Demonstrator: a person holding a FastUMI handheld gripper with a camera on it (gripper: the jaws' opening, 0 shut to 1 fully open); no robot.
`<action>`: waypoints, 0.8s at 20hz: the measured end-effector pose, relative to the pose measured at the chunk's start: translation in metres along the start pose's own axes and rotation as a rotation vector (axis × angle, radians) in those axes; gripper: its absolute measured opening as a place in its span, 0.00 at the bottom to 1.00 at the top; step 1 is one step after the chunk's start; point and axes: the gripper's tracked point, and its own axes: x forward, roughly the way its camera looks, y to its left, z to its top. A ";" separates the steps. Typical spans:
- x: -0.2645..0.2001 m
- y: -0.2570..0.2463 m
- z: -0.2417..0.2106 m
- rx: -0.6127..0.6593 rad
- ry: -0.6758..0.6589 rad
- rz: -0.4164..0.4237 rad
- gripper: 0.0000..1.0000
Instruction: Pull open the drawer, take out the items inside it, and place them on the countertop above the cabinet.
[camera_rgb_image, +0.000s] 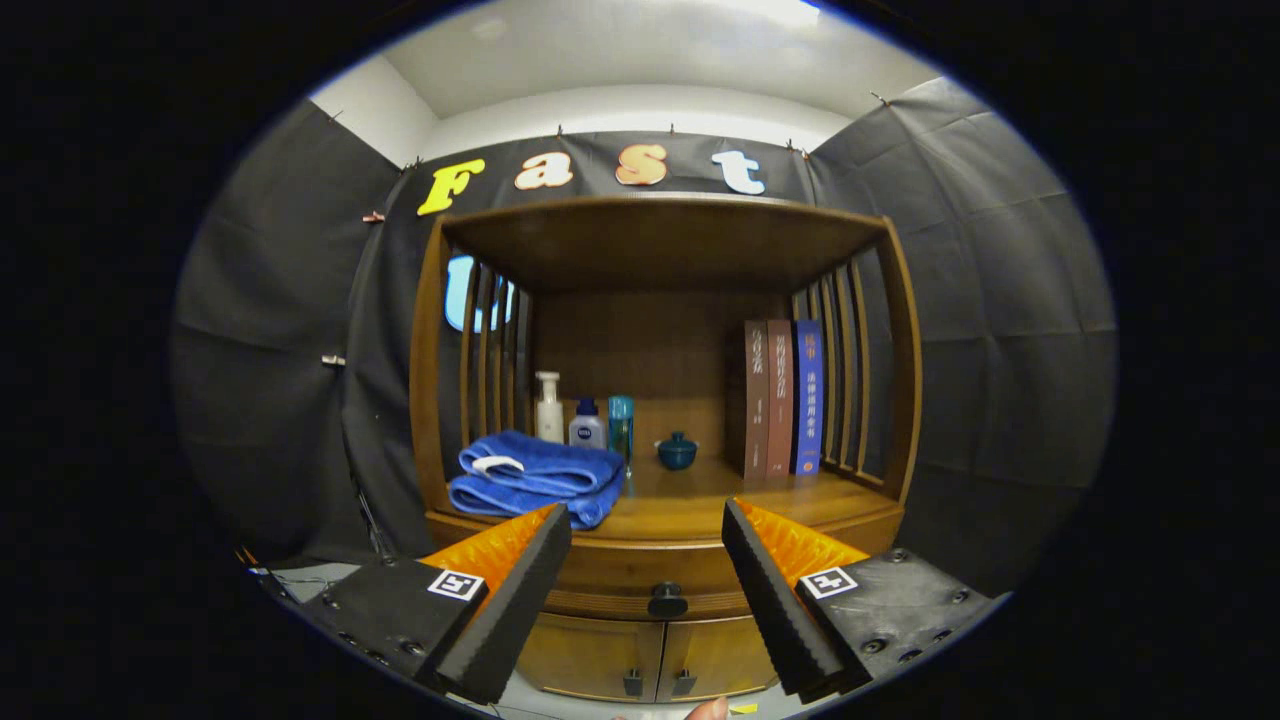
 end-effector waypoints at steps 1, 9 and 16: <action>0.008 -0.003 -0.017 -0.001 0.027 -0.005 0.99; 0.064 -0.016 -0.111 0.036 0.137 -0.018 0.97; 0.083 -0.025 -0.149 0.083 0.229 -0.078 0.61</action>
